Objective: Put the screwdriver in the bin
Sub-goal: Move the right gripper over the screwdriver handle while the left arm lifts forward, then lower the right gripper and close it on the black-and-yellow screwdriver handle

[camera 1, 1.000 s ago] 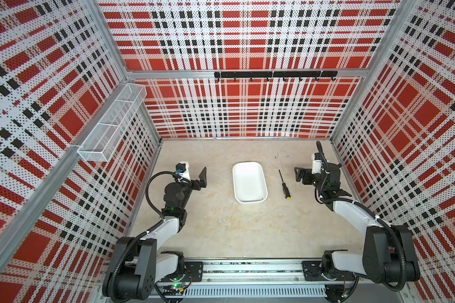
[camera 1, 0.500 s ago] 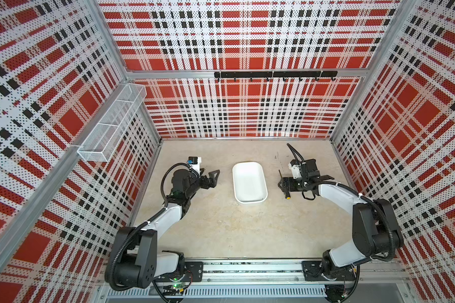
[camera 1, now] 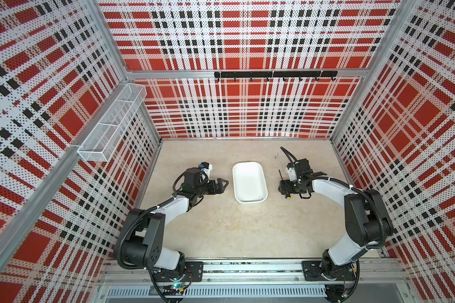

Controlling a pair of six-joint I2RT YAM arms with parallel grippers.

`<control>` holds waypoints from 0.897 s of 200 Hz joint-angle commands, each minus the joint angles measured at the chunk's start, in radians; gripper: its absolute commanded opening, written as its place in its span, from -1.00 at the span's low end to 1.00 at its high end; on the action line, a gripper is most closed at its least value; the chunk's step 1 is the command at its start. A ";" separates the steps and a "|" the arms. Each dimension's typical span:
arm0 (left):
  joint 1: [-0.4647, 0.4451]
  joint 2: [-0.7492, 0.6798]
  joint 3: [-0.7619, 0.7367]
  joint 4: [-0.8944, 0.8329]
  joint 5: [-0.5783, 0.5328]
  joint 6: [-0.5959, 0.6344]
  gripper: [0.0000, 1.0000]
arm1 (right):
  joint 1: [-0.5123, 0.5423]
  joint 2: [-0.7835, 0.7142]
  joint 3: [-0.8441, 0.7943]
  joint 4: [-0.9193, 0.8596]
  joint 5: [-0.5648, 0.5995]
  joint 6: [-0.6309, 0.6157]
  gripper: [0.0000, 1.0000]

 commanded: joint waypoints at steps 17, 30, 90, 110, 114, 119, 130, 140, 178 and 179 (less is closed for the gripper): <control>-0.005 0.033 0.027 -0.028 0.028 -0.023 0.96 | 0.019 0.054 0.049 -0.048 0.054 0.005 0.62; -0.006 0.031 0.030 -0.029 0.026 -0.023 0.96 | 0.024 0.068 0.057 -0.053 0.063 0.004 0.60; -0.004 0.044 0.041 -0.039 0.027 -0.018 0.96 | 0.036 0.115 0.083 -0.060 0.070 0.008 0.35; -0.003 0.047 0.043 -0.041 0.022 -0.018 0.96 | 0.037 0.126 0.090 -0.066 0.084 0.011 0.28; -0.002 0.046 0.043 -0.041 0.022 -0.018 0.96 | 0.038 0.127 0.092 -0.066 0.086 0.010 0.27; -0.002 0.044 0.044 -0.040 0.021 -0.018 0.96 | 0.037 0.130 0.094 -0.067 0.086 0.008 0.24; -0.002 0.045 0.045 -0.040 0.022 -0.017 0.96 | 0.038 0.134 0.096 -0.067 0.085 0.007 0.20; -0.002 0.044 0.047 -0.041 0.026 -0.018 0.96 | 0.038 0.139 0.100 -0.069 0.086 0.007 0.12; 0.000 0.045 0.050 -0.044 0.027 -0.021 0.96 | 0.039 0.159 0.115 -0.076 0.070 0.008 -0.15; -0.001 0.046 0.049 -0.045 0.027 -0.020 0.96 | 0.039 0.160 0.115 -0.076 0.070 0.008 -0.16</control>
